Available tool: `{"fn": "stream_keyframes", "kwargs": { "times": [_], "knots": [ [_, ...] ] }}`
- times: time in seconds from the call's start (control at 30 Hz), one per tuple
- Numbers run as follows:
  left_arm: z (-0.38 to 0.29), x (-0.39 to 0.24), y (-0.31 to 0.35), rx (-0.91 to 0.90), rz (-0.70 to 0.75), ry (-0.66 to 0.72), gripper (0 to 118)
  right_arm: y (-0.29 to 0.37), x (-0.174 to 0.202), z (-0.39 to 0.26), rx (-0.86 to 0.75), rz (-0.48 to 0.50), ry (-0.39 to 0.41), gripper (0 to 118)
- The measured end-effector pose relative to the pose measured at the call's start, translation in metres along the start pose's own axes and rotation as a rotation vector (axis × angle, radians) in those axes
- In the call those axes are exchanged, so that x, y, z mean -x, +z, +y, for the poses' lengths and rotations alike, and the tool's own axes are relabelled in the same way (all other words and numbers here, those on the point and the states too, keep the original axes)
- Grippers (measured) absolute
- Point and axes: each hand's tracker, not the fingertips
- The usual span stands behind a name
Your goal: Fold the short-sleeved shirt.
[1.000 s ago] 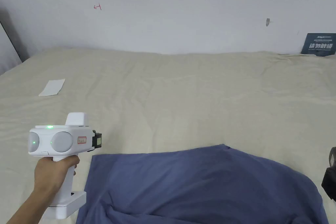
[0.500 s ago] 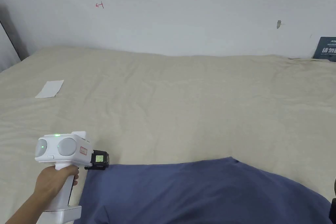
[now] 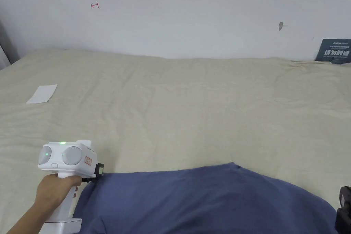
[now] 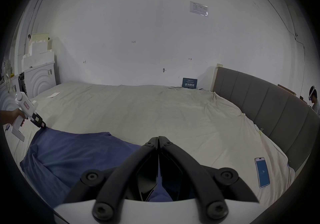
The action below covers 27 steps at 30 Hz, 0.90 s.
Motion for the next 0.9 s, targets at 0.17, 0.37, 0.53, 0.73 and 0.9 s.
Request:
{"fn": "stream_keyframes", "kwargs": {
  "times": [0.17, 0.37, 0.53, 0.73, 0.9],
  "knots": [
    [-0.003, 0.001, 0.019, -0.053, -0.029, -0.024, 1, -0.019, -0.016, 0.005, 0.034, 0.025, -0.036, 0],
    [-0.018, 0.002, 0.06, -0.147, -0.089, -0.038, 1, -0.073, -0.035, 0.019, 0.131, 0.068, -0.04, 0],
    [-0.03, 0.002, 0.086, -0.186, -0.105, -0.028, 1, -0.128, -0.037, 0.022, 0.256, 0.107, -0.047, 6],
    [-0.035, 0.001, 0.1, -0.198, -0.112, -0.036, 1, -0.182, -0.034, 0.012, 0.409, 0.15, -0.114, 84],
    [-0.036, 0.002, 0.102, -0.198, -0.123, -0.031, 1, -0.208, -0.024, -0.002, 0.488, 0.167, -0.146, 92]
  ]
}}
